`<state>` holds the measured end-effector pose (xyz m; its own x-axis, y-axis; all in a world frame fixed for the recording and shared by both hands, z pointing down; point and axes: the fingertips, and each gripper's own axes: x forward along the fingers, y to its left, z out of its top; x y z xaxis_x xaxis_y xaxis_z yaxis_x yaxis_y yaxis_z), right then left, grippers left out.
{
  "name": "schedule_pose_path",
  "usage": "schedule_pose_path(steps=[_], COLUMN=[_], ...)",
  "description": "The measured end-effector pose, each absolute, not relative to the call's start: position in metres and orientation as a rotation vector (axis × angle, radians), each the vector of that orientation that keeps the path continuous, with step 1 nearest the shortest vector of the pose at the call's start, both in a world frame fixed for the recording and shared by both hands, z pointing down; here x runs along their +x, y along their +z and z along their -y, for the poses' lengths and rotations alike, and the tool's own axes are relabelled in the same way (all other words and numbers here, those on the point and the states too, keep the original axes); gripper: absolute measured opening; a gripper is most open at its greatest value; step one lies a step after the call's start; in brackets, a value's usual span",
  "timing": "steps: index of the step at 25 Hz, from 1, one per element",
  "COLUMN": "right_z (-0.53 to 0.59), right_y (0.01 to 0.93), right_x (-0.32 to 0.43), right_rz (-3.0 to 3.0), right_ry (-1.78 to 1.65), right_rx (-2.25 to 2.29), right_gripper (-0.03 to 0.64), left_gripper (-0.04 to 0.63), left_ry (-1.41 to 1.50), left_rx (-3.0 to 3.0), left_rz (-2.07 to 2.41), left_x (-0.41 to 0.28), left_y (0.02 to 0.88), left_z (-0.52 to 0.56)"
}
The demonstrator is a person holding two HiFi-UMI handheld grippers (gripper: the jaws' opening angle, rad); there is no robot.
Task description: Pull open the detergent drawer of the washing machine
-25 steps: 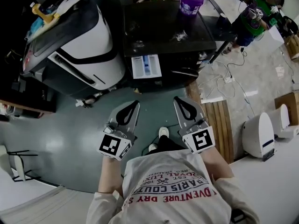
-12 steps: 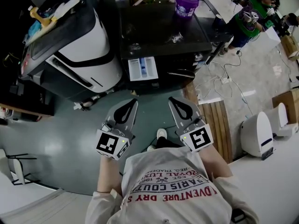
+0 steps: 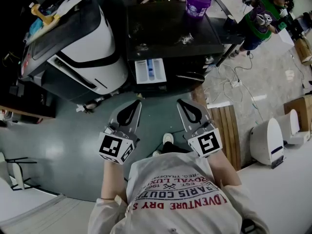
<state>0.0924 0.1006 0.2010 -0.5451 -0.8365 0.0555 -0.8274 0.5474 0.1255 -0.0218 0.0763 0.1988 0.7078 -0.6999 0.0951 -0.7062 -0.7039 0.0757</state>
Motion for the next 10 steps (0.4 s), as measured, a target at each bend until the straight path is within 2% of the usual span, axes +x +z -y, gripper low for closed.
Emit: schedule_pose_path(steps=[10], right_z=[-0.08], right_y=[0.202], right_x=[0.1], right_rz=[2.651], right_ry=[-0.173], right_rx=[1.45], right_gripper=[0.0], left_gripper=[0.003], left_ry=[0.08], left_rx=[2.811], left_rz=[1.177], left_x=[-0.025], left_y=[0.194], left_z=[-0.058])
